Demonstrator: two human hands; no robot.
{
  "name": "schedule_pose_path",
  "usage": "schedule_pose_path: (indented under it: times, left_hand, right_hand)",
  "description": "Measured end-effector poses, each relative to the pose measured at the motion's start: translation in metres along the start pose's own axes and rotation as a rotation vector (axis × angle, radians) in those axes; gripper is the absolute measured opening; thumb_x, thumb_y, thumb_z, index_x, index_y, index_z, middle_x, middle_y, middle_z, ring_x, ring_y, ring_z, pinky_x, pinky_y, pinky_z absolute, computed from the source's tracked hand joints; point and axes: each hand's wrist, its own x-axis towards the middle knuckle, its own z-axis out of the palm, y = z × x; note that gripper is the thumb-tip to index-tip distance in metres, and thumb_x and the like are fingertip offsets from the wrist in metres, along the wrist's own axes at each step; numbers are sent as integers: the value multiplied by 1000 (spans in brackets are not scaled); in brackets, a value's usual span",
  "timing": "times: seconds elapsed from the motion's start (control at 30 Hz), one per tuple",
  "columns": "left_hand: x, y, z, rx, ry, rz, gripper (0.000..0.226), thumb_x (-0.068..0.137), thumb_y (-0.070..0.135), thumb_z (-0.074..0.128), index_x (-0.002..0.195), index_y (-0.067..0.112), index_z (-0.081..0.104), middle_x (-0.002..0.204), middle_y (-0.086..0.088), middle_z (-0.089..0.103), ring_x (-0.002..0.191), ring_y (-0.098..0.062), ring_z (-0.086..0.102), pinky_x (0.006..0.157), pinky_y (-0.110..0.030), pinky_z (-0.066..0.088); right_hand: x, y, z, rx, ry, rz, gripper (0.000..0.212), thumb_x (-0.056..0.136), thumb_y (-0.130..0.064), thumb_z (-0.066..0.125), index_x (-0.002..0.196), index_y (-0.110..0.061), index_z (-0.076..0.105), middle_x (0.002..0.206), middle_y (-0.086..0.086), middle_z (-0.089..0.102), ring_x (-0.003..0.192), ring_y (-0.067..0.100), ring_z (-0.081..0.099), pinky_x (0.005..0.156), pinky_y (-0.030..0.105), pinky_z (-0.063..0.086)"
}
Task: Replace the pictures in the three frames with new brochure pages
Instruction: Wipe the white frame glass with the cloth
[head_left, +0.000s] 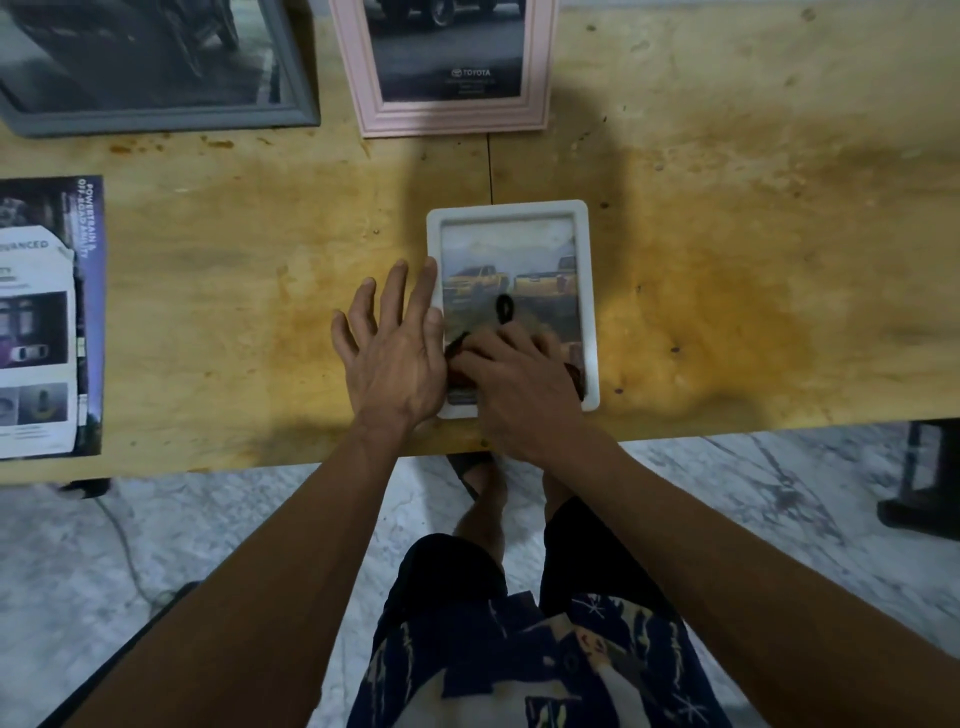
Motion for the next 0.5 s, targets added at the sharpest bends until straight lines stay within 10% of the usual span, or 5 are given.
schedule_pose_path:
  times: [0.27, 0.5]
  left_hand:
    - [0, 5, 0, 4, -7, -2, 50, 107, 46, 15, 157, 41, 12, 167, 7, 13, 152, -28, 6, 118, -61, 9]
    - [-3, 8, -2, 1, -30, -25, 51, 107, 46, 14, 158, 40, 11, 167, 7, 12, 153, -30, 5, 119, -63, 7]
  right_hand:
    - [-7, 20, -22, -66, -148, -188, 40, 83, -16, 36, 102, -19, 70, 109, 4, 58, 108, 29, 43, 83, 46, 36]
    - [-20, 52, -45, -321, -214, -220, 5, 73, -17, 74, 77, -17, 71, 93, 8, 59, 100, 33, 44, 70, 43, 43]
